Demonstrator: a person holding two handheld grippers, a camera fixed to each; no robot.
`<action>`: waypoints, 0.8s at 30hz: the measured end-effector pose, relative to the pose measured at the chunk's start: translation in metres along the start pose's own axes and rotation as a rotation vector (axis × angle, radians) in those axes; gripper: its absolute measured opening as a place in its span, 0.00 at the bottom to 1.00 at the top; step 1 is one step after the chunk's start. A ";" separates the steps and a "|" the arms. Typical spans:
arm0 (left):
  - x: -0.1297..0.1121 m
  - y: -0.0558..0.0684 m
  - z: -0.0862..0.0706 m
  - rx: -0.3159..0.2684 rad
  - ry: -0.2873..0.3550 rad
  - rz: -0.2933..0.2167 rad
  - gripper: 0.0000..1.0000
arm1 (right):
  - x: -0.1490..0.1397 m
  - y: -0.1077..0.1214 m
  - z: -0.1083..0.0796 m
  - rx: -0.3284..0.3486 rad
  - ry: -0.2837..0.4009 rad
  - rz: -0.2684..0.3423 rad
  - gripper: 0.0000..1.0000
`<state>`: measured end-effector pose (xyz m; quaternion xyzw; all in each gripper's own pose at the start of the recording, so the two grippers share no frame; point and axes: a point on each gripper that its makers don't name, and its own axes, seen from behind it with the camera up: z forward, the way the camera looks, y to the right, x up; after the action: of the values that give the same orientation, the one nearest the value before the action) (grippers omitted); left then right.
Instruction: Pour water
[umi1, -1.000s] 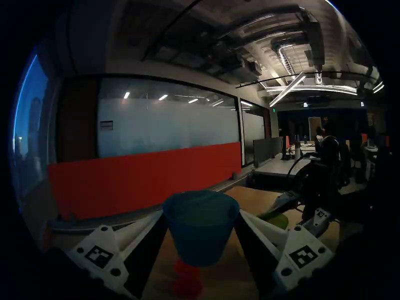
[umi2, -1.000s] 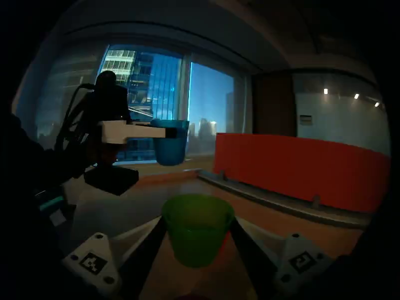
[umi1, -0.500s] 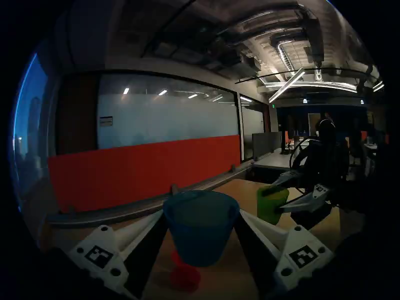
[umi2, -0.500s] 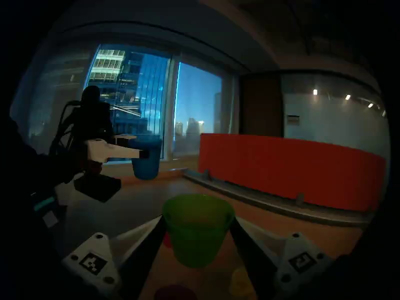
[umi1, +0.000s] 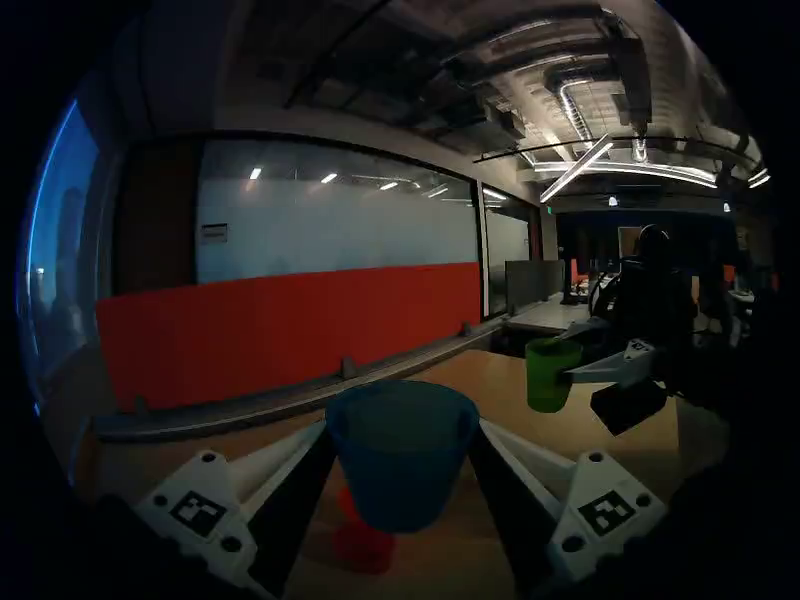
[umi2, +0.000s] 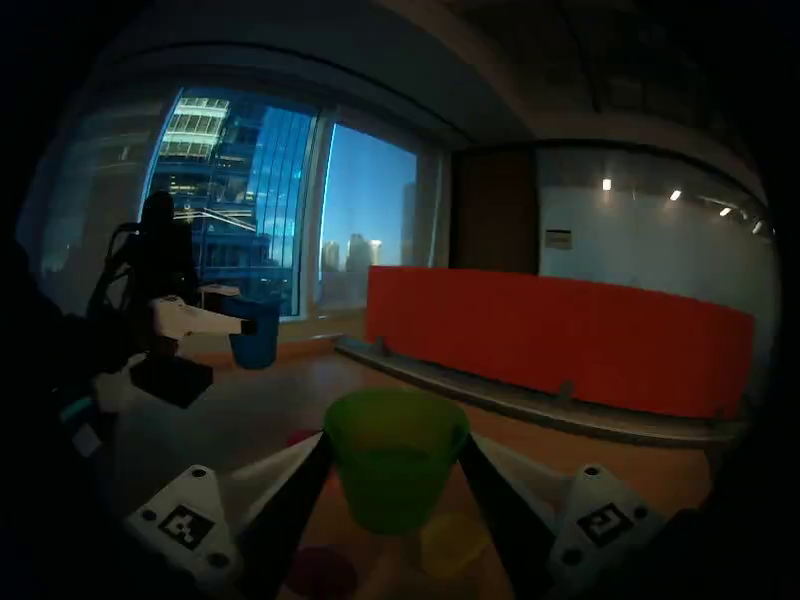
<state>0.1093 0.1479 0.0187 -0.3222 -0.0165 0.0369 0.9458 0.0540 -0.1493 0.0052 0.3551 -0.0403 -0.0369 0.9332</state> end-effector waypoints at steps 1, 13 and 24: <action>-0.001 0.001 -0.001 -0.002 -0.001 -0.001 0.86 | 0.000 0.002 -0.002 -0.006 0.000 -0.001 0.90; -0.014 0.007 -0.003 -0.019 -0.017 0.008 0.86 | -0.001 0.016 -0.014 -0.039 -0.006 -0.001 0.90; -0.036 0.012 -0.004 -0.040 -0.072 0.022 0.86 | -0.011 0.021 -0.019 -0.050 -0.040 0.011 0.90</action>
<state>0.0731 0.1523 0.0079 -0.3396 -0.0477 0.0587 0.9375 0.0460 -0.1194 0.0045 0.3306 -0.0602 -0.0398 0.9410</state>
